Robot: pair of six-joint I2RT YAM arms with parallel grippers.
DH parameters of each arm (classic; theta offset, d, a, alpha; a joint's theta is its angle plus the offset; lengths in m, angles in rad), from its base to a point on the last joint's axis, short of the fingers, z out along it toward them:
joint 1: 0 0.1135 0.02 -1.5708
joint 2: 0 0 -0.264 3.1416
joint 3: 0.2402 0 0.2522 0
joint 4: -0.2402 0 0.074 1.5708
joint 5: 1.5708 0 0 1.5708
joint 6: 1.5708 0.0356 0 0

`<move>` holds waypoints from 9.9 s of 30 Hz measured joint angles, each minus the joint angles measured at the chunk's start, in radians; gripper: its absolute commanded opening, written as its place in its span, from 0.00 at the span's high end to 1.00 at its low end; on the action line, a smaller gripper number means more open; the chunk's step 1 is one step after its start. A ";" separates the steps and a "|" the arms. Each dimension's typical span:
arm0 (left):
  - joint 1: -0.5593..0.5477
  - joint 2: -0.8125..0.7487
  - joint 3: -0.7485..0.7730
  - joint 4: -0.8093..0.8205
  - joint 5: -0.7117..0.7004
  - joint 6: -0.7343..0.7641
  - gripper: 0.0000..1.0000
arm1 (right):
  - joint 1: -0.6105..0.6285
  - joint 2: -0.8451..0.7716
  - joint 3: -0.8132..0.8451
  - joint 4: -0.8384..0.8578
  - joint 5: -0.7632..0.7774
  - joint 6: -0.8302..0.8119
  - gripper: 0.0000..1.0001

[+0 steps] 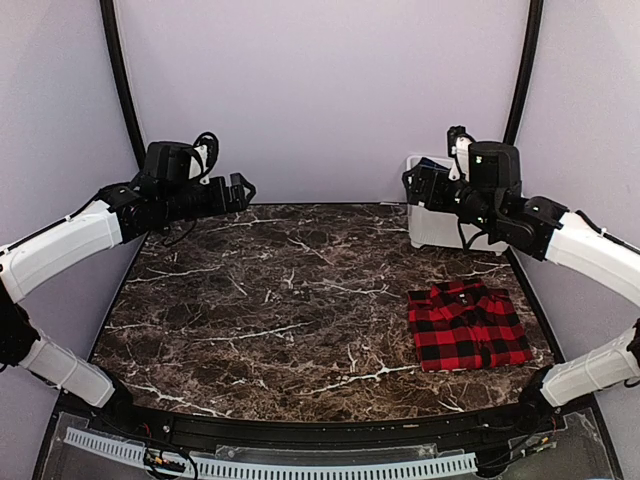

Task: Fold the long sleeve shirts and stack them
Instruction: Pick up the crumpled shirt and the square-folded shirt, then place the crumpled shirt at the center of the board, then pick up the crumpled shirt from the center of the board, then place the crumpled shirt at the center of the board, then adjust the crumpled shirt at the center of the board, then pick up the crumpled shirt from the center of the board.

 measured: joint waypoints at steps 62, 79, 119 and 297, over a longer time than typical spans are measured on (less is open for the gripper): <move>0.000 -0.050 -0.004 -0.068 0.139 0.031 0.01 | -0.586 1.189 1.067 -0.174 -0.248 -0.051 1.00; 0.000 -0.035 0.000 -0.066 0.152 0.013 0.01 | -0.579 1.001 1.093 -0.166 -0.343 -0.102 1.00; 0.029 -0.043 -0.030 0.008 0.058 -0.033 0.01 | 0.148 0.405 0.135 0.323 -0.626 -0.084 0.89; 0.030 0.402 -0.146 0.086 0.412 -0.271 0.43 | -0.066 0.403 0.202 -0.262 -0.306 -0.078 1.00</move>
